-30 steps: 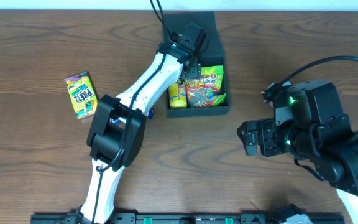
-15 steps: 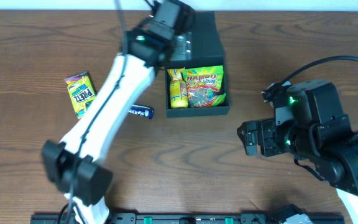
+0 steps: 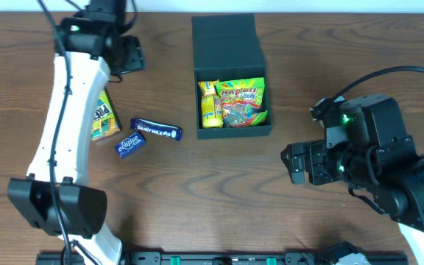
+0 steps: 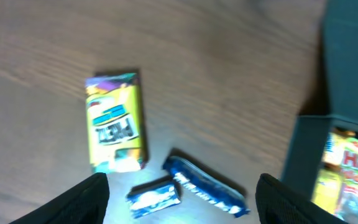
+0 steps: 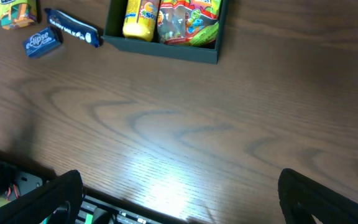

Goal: Pack container
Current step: 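Open the left gripper and move it left toward the Pretz box, then grasp the green Pretz box with the left gripper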

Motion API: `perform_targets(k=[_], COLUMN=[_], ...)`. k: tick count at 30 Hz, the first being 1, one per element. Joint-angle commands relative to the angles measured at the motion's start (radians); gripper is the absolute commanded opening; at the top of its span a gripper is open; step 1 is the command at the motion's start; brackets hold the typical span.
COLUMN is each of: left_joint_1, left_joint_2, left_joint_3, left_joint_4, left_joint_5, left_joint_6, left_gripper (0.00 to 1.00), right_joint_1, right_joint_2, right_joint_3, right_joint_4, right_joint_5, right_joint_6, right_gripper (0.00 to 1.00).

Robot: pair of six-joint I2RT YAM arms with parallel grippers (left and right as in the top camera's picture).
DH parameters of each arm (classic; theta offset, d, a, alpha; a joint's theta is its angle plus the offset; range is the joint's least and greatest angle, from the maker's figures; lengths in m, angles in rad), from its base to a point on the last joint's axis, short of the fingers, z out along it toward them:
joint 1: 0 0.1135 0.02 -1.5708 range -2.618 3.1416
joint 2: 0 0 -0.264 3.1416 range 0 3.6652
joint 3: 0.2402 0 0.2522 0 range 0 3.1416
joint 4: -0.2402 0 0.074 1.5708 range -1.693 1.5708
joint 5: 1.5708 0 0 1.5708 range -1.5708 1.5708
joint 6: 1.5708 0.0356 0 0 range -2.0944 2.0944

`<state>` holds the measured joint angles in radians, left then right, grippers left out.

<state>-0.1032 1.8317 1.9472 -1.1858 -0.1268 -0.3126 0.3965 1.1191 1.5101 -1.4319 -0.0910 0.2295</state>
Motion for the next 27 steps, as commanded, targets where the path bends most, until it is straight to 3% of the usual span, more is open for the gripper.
perform_targets(k=[1, 9, 14, 27], left_joint_1=[0.070, 0.209, 0.246, 0.246], left_joint_2=[-0.009, -0.009, -0.008, -0.007], left_joint_3=[-0.002, -0.138, -0.283, -0.601], left_joint_4=[-0.030, -0.029, 0.061, 0.378], left_joint_5=[0.015, 0.039, 0.073, 0.075], left_joint_6=[0.027, 0.050, 0.112, 0.079], left_gripper=[0.79, 0.97, 0.95, 0.95], right_joint_1=[-0.010, -0.010, -0.010, -0.010], right_joint_2=[0.000, -0.001, 0.000, 0.000], right_joint_3=[0.010, 0.010, 0.010, 0.010], right_joint_4=[-0.001, -0.001, -0.001, -0.001], right_joint_5=[-0.003, -0.003, -0.003, -0.003], right_joint_6=[-0.010, -0.010, -0.010, -0.010], right_gripper=[0.99, 0.99, 0.99, 0.99])
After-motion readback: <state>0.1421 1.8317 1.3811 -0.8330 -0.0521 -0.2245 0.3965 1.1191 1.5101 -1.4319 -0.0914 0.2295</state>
